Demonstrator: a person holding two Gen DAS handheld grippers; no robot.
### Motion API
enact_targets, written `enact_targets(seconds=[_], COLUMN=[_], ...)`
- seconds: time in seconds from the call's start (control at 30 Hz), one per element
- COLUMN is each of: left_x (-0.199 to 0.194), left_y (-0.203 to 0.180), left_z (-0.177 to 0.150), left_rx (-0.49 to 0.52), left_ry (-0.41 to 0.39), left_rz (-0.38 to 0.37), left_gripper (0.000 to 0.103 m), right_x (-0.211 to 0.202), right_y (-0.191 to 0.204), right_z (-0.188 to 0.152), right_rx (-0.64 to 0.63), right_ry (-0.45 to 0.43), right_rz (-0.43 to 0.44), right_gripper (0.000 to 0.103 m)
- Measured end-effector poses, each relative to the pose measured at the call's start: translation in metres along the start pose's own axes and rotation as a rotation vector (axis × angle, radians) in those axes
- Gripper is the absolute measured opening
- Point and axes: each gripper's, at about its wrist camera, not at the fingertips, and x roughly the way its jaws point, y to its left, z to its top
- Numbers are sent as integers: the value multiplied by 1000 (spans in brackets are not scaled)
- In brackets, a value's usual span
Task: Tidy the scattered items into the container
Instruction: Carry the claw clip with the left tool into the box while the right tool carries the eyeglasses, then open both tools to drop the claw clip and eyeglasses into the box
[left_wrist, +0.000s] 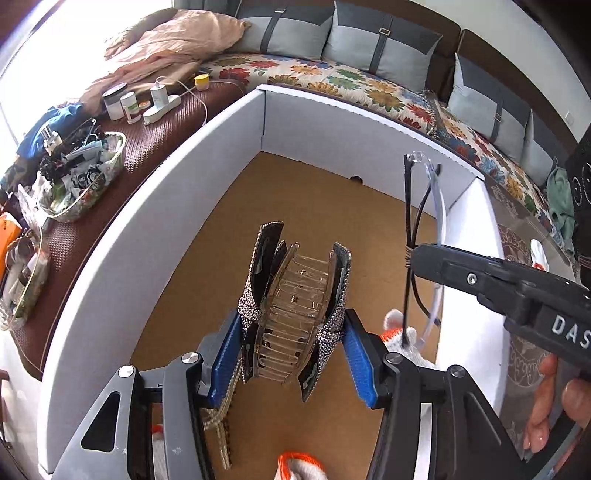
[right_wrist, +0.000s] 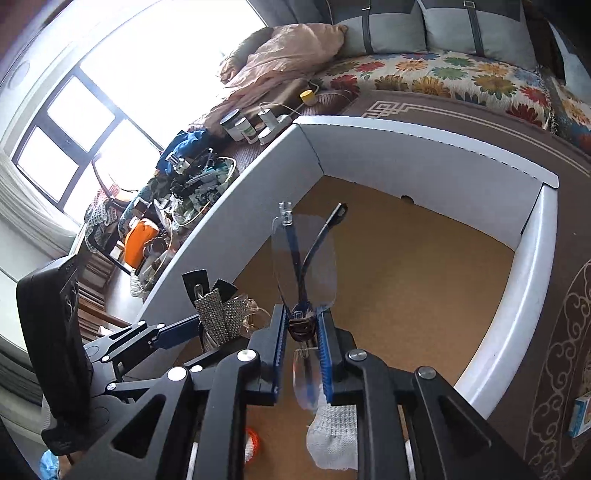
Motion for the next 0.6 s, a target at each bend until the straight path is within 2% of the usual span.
enact_targets(seconds=[0.03, 0.07, 0.1, 0.27, 0.37, 0.6], left_x=[3, 6, 7, -1, -11, -41], left_y=[3, 5, 6, 8, 8, -17], left_z=[1, 1, 2, 5, 1, -18], left_rx=[-17, -32, -41, -48, -62, -29], left_ry=[2, 5, 8, -11, -19, -56], left_rz=[-3, -3, 7, 52, 43, -17], left_gripper=[54, 61, 69, 74, 74, 74], right_x=[3, 4, 2, -17, -40, -106], right_y=[-2, -5, -10, -24, -19, 10], right_z=[1, 3, 4, 7, 5, -35], right_rx=[4, 19, 41, 104, 101, -55], right_ry=[5, 2, -5, -62, -119, -255], right_rz=[-10, -19, -16, -3, 1, -66], right_gripper=[36, 48, 53, 55, 55, 55])
